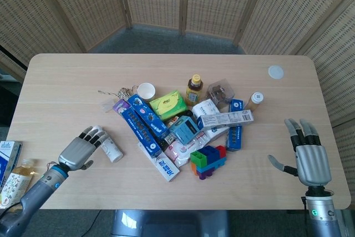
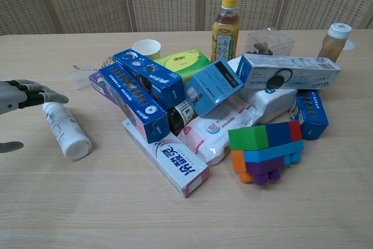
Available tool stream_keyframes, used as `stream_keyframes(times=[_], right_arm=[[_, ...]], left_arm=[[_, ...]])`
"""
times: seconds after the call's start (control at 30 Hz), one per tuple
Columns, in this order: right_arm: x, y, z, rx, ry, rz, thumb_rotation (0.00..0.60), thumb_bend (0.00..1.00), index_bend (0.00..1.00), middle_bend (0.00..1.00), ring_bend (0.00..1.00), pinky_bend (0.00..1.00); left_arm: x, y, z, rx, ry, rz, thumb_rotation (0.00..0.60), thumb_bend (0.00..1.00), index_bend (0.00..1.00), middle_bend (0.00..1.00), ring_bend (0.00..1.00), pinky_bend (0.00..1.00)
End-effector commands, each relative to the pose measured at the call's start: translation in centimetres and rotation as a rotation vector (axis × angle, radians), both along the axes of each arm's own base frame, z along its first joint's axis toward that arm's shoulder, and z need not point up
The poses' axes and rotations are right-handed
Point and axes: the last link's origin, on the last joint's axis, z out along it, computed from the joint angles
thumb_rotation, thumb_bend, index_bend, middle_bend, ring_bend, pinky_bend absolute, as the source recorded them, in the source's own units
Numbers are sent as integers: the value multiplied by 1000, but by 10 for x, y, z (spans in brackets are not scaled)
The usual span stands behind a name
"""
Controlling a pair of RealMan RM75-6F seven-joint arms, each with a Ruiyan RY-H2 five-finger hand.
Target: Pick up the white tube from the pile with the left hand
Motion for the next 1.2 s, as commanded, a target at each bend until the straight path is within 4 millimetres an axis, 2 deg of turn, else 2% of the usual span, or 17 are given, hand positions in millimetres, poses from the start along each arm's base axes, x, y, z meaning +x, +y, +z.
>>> stream_keyframes(times=[0.03,0.27,0.33,0.37,0.4,0.43,0.53,0.63,0.73,0.93,1.03,1.2], right_arm=[[-1,4,6,-16,-3,-7,0,196,0,124,0,0],[-5,15,22,-52,0,-29,0,196,0,124,0,0],[-6,17,23,-54,-1,-33,0,196,0,124,0,0],[-6,18,24,-55,-1,-35,0,195,0,124,0,0],[-6,19,24,-55,-2,-35,0,194,0,125,0,0],[-6,19,24,-55,-3,-35,0,194,0,125,0,0],[-6,20,25,-59,-6,-32,0,195,0,125,0,0],[-5,19,25,-61,-17,-28,0,196,0,125,0,0],[-4,17,24,-57,-18,-25,0,194,0,125,0,0],[-5,14,19,-47,-22,-25,0,194,0,124,0,0],[-6,13,17,-41,-25,-26,0,195,0,124,0,0],[-8,11,13,-30,-33,-28,0,194,0,125,0,0]], left_arm=[[1,8,-17,-22,32,-18,600,375,0,0,0,0],[4,19,-44,-45,71,-21,600,375,2,0,0,0],[6,20,-49,-36,58,-21,600,376,78,50,27,0],[8,21,-51,-21,45,-31,600,375,151,115,88,7],[9,21,-53,-9,37,-43,600,374,288,251,221,70],[10,21,-53,2,32,-55,600,374,367,335,314,133],[10,21,-54,36,20,-91,600,375,645,675,656,487],[7,21,-53,54,5,-100,600,375,782,840,816,665],[4,21,-51,79,-2,-116,600,376,855,906,877,735],[0,22,-41,120,-33,-100,600,358,911,951,926,788],[3,23,-28,153,-81,-85,600,355,911,951,928,791],[22,26,9,223,-191,-81,600,350,912,961,934,797]])
